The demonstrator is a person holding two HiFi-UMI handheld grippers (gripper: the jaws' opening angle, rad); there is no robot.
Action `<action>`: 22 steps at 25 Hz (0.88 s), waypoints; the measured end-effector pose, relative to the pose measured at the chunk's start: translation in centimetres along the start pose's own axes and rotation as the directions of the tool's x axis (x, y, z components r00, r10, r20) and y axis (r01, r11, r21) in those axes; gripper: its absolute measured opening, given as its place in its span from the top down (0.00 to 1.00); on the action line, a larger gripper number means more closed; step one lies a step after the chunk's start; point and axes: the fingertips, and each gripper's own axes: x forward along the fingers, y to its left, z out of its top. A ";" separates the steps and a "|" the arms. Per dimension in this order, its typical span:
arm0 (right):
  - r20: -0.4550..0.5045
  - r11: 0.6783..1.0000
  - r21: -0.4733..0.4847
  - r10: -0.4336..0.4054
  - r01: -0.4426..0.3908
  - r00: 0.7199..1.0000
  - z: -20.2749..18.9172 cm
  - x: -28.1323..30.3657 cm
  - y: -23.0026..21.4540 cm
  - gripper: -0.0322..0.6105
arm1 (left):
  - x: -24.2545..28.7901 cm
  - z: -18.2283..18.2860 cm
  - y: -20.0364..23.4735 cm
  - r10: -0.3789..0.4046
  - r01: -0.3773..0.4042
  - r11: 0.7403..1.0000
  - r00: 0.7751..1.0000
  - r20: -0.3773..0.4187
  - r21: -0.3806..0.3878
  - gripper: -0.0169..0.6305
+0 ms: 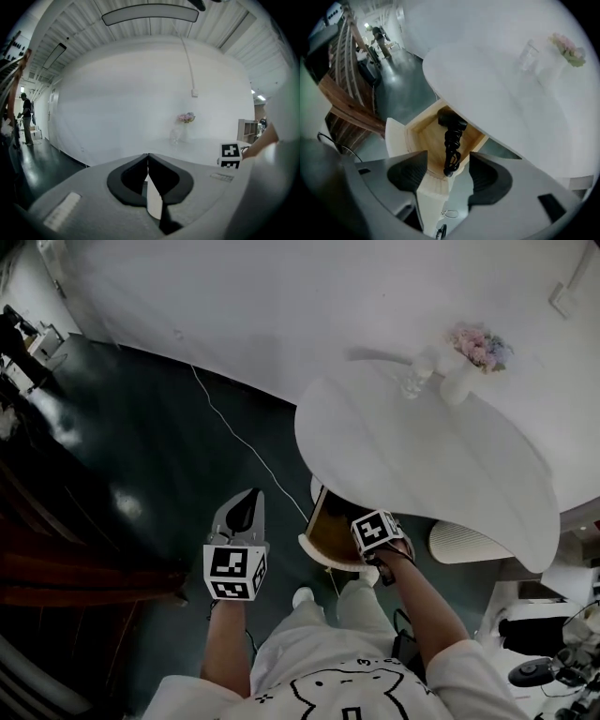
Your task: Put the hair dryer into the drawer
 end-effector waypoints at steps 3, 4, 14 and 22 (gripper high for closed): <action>0.041 1.000 0.014 0.025 -0.025 0.999 0.4 -1.8 -0.6 0.52 | 0.6 1.0 -0.9 -0.026 0.026 1.000 1.000 0.017 0.018 0.95; 0.056 0.999 0.012 0.029 -0.030 0.998 0.7 -2.4 -0.9 0.53 | 0.8 1.4 -1.3 -0.032 0.031 0.999 0.999 0.023 0.025 0.95; 0.254 0.998 -0.026 0.063 -0.059 0.965 3.1 -9.7 -3.5 0.64 | 1.2 5.8 -4.5 -0.031 0.027 0.999 0.994 0.101 0.040 0.95; 0.487 0.989 0.010 0.125 -0.149 0.864 4.7 -17.0 -5.4 0.95 | 1.2 9.6 -7.4 -0.026 0.014 0.997 0.987 0.162 0.070 0.95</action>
